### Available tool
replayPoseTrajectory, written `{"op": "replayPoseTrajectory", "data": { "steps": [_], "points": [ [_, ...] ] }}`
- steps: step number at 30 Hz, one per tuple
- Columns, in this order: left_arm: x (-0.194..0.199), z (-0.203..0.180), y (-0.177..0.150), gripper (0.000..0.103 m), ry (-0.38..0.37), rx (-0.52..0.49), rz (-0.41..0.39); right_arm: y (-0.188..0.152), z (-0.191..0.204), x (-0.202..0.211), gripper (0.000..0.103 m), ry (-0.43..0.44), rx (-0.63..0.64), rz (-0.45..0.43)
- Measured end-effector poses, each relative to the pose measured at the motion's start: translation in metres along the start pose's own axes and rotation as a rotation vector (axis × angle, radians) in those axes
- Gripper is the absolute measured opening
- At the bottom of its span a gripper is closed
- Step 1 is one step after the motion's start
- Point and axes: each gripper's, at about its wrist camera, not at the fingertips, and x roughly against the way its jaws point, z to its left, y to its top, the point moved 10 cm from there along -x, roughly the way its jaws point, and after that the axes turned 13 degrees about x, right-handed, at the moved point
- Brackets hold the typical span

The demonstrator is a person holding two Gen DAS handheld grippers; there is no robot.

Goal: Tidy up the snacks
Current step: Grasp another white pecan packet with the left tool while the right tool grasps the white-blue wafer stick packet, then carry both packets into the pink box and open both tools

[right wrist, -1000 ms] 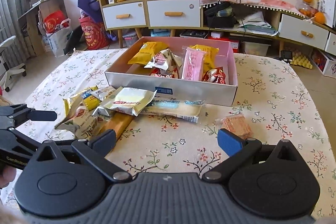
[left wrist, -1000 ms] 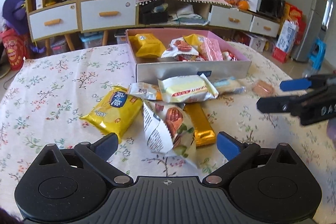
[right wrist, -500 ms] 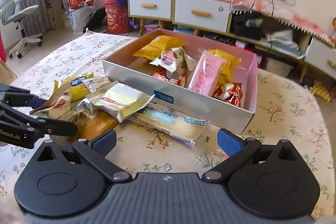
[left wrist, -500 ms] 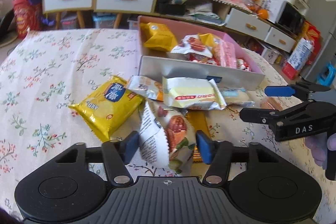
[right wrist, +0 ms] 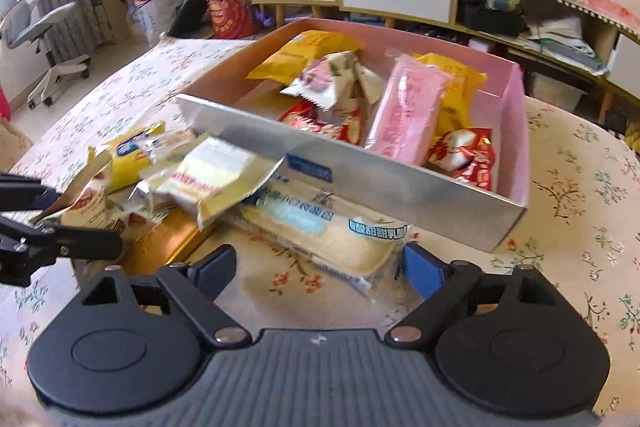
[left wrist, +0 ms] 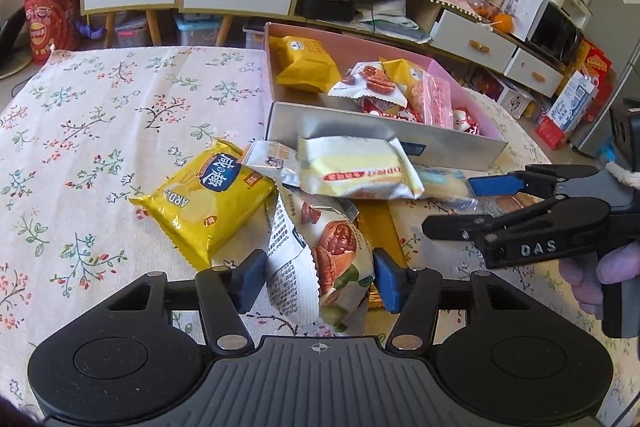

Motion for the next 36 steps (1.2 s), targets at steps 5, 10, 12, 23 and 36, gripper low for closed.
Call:
{"op": "replayPoseTrajectory", "data": {
  "steps": [5,10,12,23,36],
  "points": [
    [0.002,0.003,0.002,0.054,0.021,-0.010,-0.004,-0.006,0.023,0.015,0.078,0.098,0.048,0.017],
    [0.003,0.009,0.005,0.054,0.048,-0.001,-0.006,-0.008,0.034,0.026,0.076,0.132,0.125,0.030],
    [0.003,0.010,0.005,0.054,0.049,0.004,-0.005,-0.008,0.029,0.024,0.077,0.093,0.121,0.036],
    [0.000,0.004,0.005,0.054,0.057,-0.009,-0.002,0.014,0.018,-0.008,0.074,-0.045,0.130,0.045],
    [-0.001,0.005,0.005,0.053,0.063,-0.001,0.009,0.009,0.029,0.004,0.028,0.043,0.108,0.076]
  ]
}}
